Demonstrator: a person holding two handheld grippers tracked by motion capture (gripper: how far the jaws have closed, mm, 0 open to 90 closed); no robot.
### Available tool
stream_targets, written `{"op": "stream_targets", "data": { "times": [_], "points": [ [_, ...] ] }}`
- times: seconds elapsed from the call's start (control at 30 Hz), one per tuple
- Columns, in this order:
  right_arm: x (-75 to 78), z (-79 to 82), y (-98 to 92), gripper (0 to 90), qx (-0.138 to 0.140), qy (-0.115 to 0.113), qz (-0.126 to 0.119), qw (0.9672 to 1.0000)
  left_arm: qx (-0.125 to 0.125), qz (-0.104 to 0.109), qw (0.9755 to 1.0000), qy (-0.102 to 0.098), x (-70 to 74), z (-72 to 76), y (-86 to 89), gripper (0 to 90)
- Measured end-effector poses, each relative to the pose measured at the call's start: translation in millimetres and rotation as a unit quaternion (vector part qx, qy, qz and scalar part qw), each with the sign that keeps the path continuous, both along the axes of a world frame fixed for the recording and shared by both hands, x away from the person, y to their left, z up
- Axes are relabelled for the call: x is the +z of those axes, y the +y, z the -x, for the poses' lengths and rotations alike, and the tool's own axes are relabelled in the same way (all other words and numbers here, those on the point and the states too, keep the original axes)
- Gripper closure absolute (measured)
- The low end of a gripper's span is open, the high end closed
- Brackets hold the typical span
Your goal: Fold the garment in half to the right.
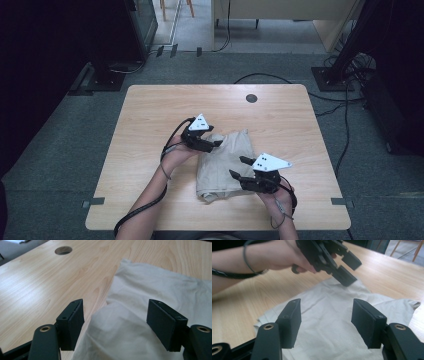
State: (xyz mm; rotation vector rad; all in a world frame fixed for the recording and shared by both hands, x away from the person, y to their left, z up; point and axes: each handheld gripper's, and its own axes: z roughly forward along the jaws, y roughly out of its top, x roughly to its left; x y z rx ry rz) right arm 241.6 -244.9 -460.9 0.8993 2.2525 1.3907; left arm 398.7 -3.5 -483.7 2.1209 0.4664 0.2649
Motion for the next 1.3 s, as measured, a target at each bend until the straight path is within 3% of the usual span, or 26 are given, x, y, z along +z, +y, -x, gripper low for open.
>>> {"op": "stream_targets", "data": {
  "times": [0.27,0.33,0.4,0.47,0.67,0.83,1.03,1.3],
  "points": [
    [-17.9,-17.7,9.2,39.9,0.009,0.022,0.029,0.9993,0.005,0.006,0.9999,0.011,-7.7,2.2,10.2,29.4],
    [-24.3,-23.3,11.6,39.6,0.013,0.027,0.042,0.9987,0.007,-0.004,0.9999,0.011,-11.3,1.4,11.2,29.4],
    [-28.6,-27.3,11.5,39.7,0.013,0.035,0.04,0.9985,0.012,-0.013,0.9998,0.013,-14.6,-0.5,11.5,29.4],
    [-34.8,-31.8,11.0,39.7,0.011,0.043,0.041,0.9981,0.016,-0.003,0.9996,0.024,-17.7,-3.5,13.8,29.4],
    [-48.2,-36.9,11.6,39.7,0.013,0.052,0.071,0.996,0.025,-0.014,0.9994,0.018,-22.8,-6.5,14.6,29.4],
    [-56.7,-38.7,10.3,39.6,0.011,0.064,0.082,0.9945,0.037,-0.019,0.9989,0.022,-32.2,-8.9,15.4,29.4],
    [-57.6,-40.6,5.2,39.6,0.003,0.086,0.073,0.9936,0.052,-0.01,0.9984,0.02,-30.0,-3.6,17.3,29.4],
    [-44.3,-41.1,-3.9,32.6,0.009,0.046,0.037,0.9982,0.062,0.016,0.9978,0.019,-18.9,6.3,28.2,29.3]
  ]
}}
